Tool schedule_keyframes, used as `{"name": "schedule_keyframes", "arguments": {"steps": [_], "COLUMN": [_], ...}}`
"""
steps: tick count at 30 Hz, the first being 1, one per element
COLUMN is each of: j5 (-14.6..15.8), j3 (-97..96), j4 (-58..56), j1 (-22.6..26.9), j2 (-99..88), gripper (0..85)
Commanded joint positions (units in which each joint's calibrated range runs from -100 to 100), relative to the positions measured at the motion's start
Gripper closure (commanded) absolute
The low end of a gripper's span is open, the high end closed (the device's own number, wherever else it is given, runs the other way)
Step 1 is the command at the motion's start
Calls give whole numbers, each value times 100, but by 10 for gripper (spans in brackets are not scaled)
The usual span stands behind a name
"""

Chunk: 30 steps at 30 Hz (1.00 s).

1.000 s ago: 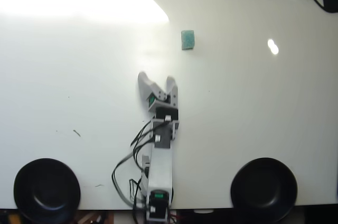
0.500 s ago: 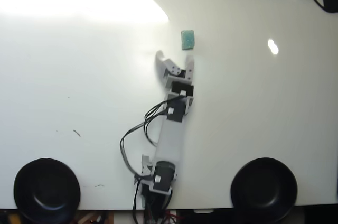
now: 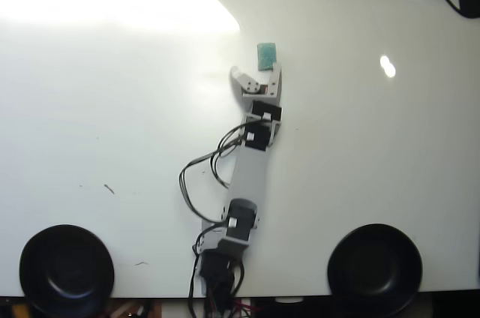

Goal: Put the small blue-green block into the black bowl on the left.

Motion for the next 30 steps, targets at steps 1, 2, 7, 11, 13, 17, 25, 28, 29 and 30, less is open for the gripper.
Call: {"name": "schedule_keyframes", "arguments": {"steps": [1, 2, 7, 11, 13, 17, 25, 28, 29, 30], "j5": [-29, -29, -59, -137, -142, -161, -171, -171, -176, -176], "j3": [682, 774, 1172, 1366, 1431, 1486, 1375, 1320, 1283, 1246], "j4": [564, 613, 726, 953, 1067, 1213, 1391, 1440, 1472, 1488], "j1": [-54, -54, -59, -78, -78, -78, -122, -147, -166, -176], "j2": [313, 473, 1138, 1577, 1770, 2069, 2369, 2444, 2455, 2487], "gripper": [399, 403, 403, 403, 403, 405, 432, 449, 472, 483]}}
